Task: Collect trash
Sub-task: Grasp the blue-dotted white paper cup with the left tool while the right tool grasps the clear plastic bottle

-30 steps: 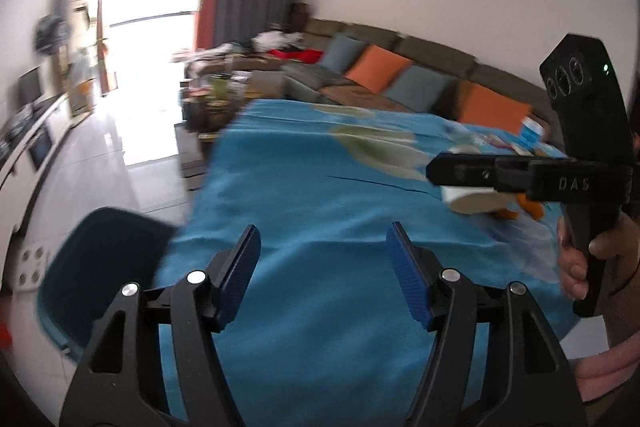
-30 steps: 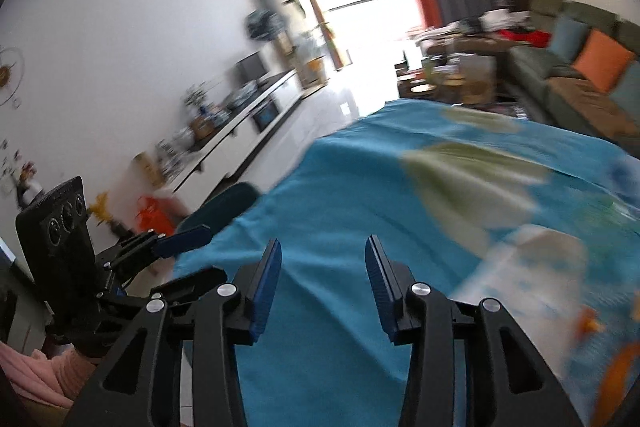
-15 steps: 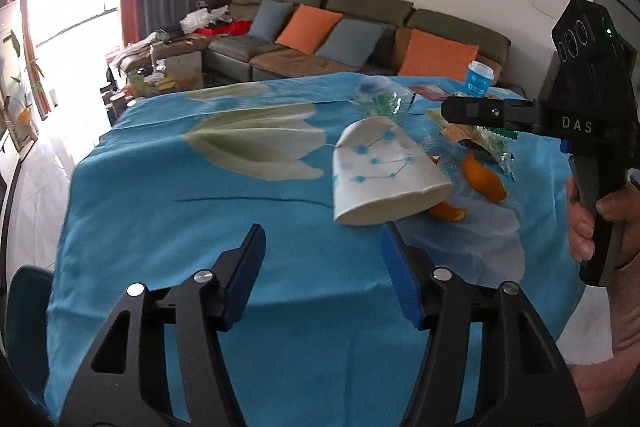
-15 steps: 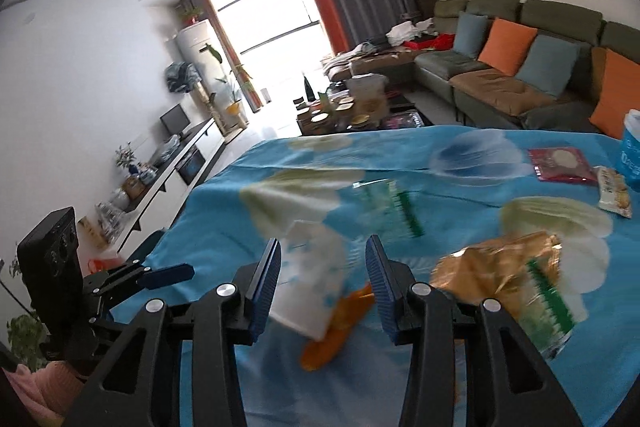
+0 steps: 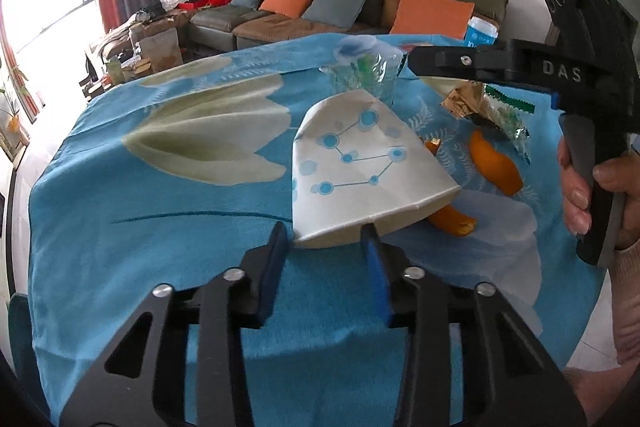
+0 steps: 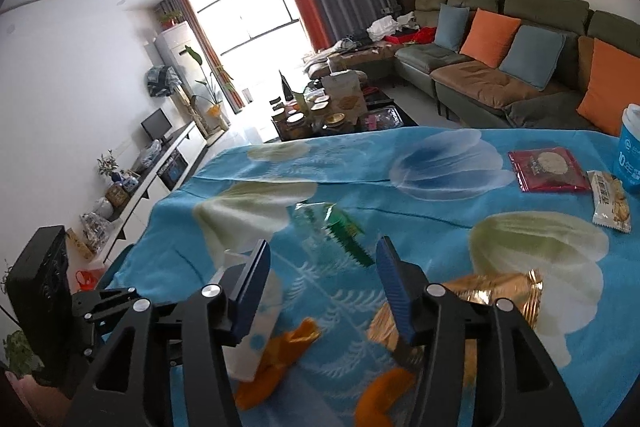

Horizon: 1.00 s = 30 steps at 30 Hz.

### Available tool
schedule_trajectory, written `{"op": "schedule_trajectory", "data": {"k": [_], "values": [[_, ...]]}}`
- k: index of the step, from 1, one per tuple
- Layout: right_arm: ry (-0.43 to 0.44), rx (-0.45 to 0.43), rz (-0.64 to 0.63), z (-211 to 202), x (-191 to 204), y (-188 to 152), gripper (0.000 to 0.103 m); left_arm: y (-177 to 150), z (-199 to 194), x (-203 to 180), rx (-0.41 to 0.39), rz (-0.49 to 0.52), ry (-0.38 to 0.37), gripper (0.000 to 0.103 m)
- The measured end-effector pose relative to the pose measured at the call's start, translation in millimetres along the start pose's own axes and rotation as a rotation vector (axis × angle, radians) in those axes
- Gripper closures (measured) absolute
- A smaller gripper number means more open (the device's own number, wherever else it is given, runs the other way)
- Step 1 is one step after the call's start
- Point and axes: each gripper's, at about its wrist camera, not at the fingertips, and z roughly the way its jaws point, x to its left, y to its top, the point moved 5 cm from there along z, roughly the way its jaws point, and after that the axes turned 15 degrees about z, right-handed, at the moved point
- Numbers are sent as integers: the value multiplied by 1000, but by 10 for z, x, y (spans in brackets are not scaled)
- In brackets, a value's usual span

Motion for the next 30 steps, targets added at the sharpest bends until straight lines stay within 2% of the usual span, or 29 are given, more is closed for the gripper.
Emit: {"op": "schedule_trajectory", "data": {"k": [2, 5, 7, 10, 12, 15, 30], "values": [[-6, 10, -2, 80, -16, 34, 48, 7, 27, 3, 5, 4, 3, 81], [-16, 26, -10, 166, -13, 61, 48, 9, 28, 29, 3, -6, 4, 88], [-16, 35, -17, 214, -2, 73, 49, 11, 13, 42, -4, -15, 2, 89], [-19, 47, -18, 280, 6, 82, 61, 11, -17, 56, -17, -20, 16, 90], [-18, 53, -16, 294, 1, 71, 74, 16, -44, 68, -26, -26, 26, 90], [-18, 56, -18, 295, -2, 61, 83, 15, -82, 74, -39, -28, 37, 91], [25, 9, -2, 150, 59, 57, 88, -155, -431, 252, -102, -119, 74, 93]]}}
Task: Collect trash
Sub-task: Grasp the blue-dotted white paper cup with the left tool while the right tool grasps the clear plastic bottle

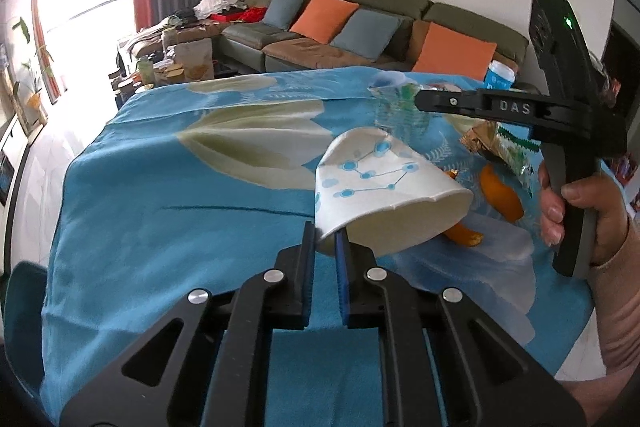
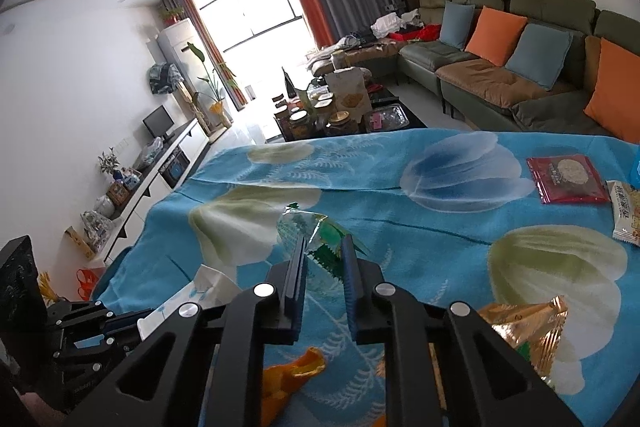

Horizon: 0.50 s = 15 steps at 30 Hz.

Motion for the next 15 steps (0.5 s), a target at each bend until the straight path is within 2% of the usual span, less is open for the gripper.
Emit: {"op": "schedule_trajectory", "data": {"k": [3, 15], "values": [[15, -2, -1, -49, 46, -19, 91, -43, -80, 53, -11, -16, 13, 94], [103, -1, 6, -228, 289, -172, 91, -190, -375, 187, -38, -49, 73, 94]]}}
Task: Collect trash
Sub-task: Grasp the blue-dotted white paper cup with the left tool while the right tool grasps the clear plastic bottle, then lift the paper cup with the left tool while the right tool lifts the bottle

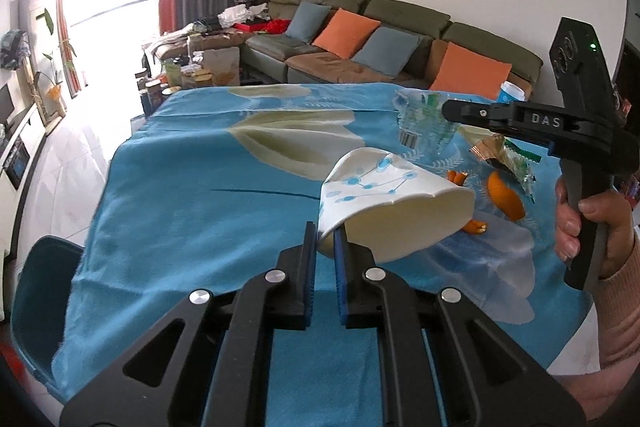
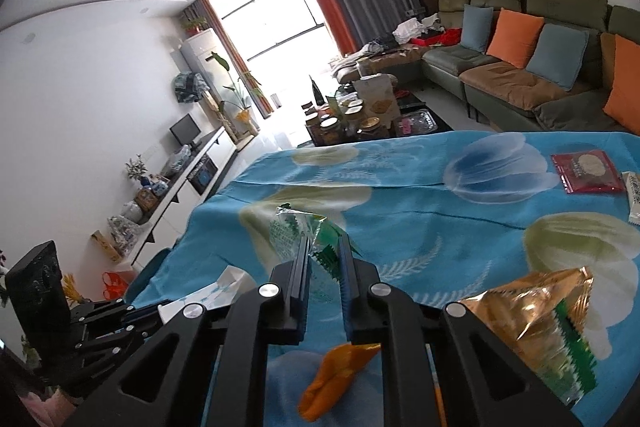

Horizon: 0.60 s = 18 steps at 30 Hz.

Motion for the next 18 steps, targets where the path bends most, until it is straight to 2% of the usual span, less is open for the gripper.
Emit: {"op": "schedule_trajectory", "data": {"k": [18], "values": [[88, 39, -5, -40, 334, -253, 91, -151, -304, 215, -19, -36, 97, 94]]}}
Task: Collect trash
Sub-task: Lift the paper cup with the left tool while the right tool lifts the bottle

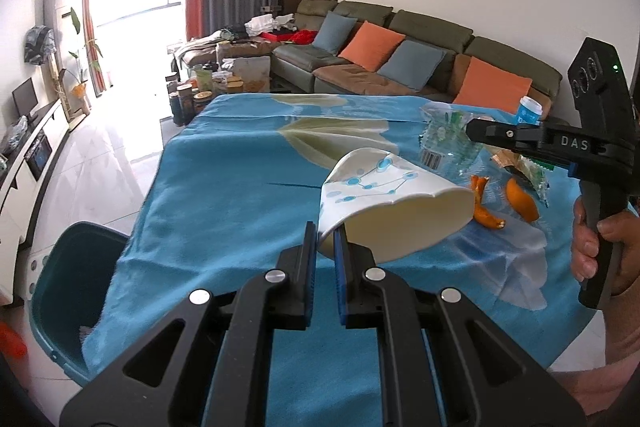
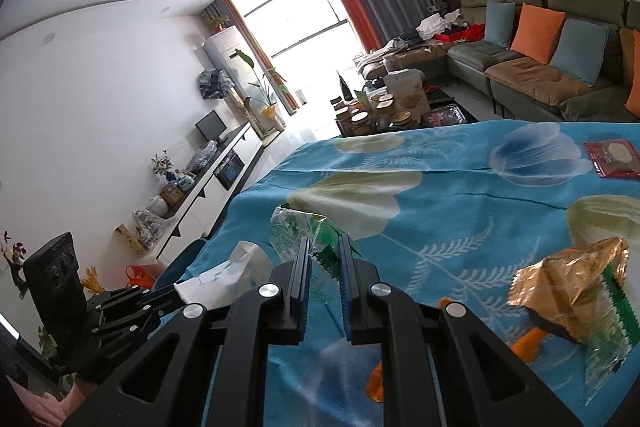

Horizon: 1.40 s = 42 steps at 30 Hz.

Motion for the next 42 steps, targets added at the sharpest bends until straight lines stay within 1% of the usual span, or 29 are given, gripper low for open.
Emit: {"op": "schedule_trajectory", "data": {"k": [7, 20, 42], "values": [[21, 9, -9, 14, 92, -10, 91, -76, -123, 128, -7, -18, 35, 94], [55, 40, -22, 114, 254, -75, 91, -208, -284, 335, -6, -63, 77, 94], [114, 114, -65, 398, 631, -247, 91, -465, -527, 693, 10, -126, 164, 94]]}}
